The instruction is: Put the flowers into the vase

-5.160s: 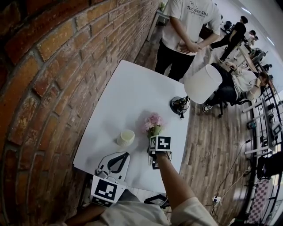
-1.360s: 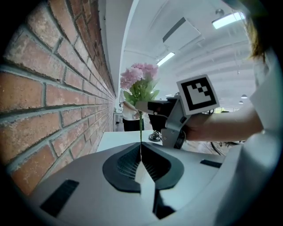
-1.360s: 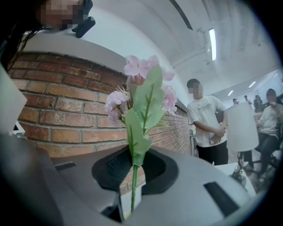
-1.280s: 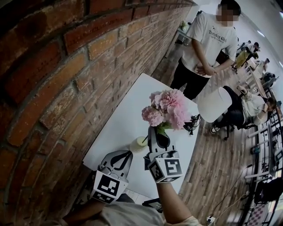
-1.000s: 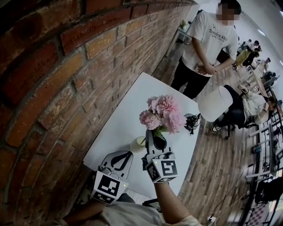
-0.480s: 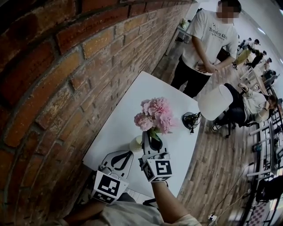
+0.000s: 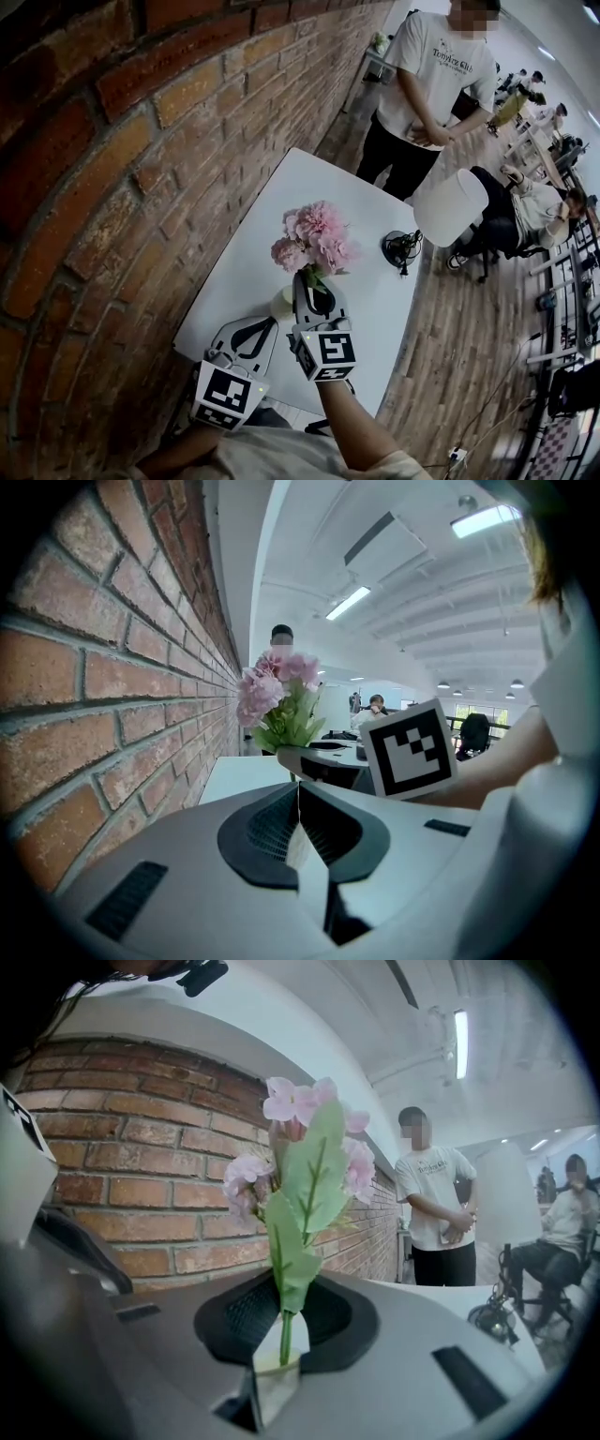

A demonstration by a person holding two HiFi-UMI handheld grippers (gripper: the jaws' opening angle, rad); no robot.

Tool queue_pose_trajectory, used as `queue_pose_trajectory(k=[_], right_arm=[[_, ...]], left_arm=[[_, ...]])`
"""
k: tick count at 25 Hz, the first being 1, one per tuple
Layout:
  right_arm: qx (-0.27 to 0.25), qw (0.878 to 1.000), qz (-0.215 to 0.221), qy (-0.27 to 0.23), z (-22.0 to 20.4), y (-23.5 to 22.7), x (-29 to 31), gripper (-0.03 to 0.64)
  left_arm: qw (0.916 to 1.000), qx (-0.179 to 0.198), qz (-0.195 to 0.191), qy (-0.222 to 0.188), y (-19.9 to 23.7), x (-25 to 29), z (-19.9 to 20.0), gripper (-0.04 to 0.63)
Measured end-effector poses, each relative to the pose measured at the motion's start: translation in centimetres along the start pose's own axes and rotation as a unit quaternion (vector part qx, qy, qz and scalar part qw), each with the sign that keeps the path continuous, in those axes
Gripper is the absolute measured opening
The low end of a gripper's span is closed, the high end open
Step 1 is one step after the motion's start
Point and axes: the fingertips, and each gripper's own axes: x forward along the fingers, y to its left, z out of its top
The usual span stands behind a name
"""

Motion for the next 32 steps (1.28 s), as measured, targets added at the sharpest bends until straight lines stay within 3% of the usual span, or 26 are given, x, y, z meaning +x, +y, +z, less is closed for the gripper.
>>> queue_pose_trajectory(k=[32], right_arm=[[0.000, 0.999, -0.022, 0.034, -1.7, -0.1, -0.4, 0.058]], left_arm=[[0.9999, 0.009, -0.005, 0.007, -0.9, 0.7, 0.2, 0.009]])
